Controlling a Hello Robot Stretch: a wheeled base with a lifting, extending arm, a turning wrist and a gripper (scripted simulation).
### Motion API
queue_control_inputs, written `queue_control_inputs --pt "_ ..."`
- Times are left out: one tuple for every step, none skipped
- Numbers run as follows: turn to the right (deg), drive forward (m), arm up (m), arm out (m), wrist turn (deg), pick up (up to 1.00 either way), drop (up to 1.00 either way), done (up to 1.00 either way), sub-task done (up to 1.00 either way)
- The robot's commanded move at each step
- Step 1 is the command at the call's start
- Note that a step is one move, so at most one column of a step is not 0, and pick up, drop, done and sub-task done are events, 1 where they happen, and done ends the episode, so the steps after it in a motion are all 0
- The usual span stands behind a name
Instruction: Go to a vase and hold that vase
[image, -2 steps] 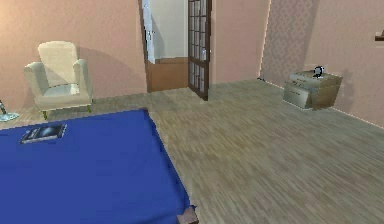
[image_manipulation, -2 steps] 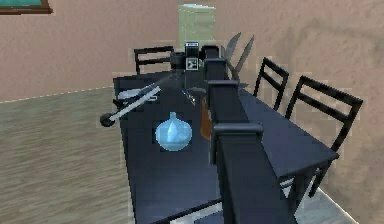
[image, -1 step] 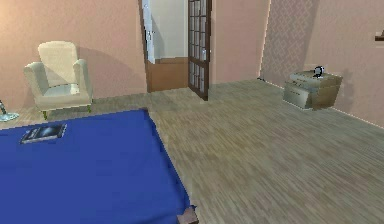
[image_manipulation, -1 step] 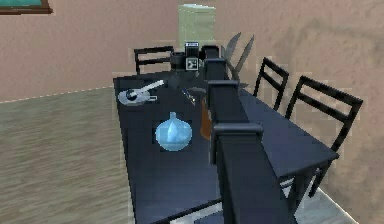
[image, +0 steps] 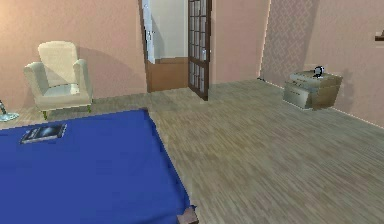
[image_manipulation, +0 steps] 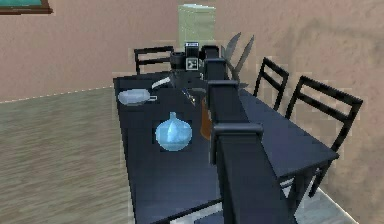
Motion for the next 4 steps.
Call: queue_control_inputs --pt "0.0 0.00 -0.30 0.00 0.0 0.00 0.00 0.00 0.00" --pt "0.0 0.00 0.00 0.00 0.0 1.00 0.00 0.00 0.00" --pt "0.0 0.00 0.10 0.00 0.0 0.00 0.00 0.00 0.00" --pt "0.0 0.00 0.00 0.00 0.0 0.00 0.00 1.00 0.00"
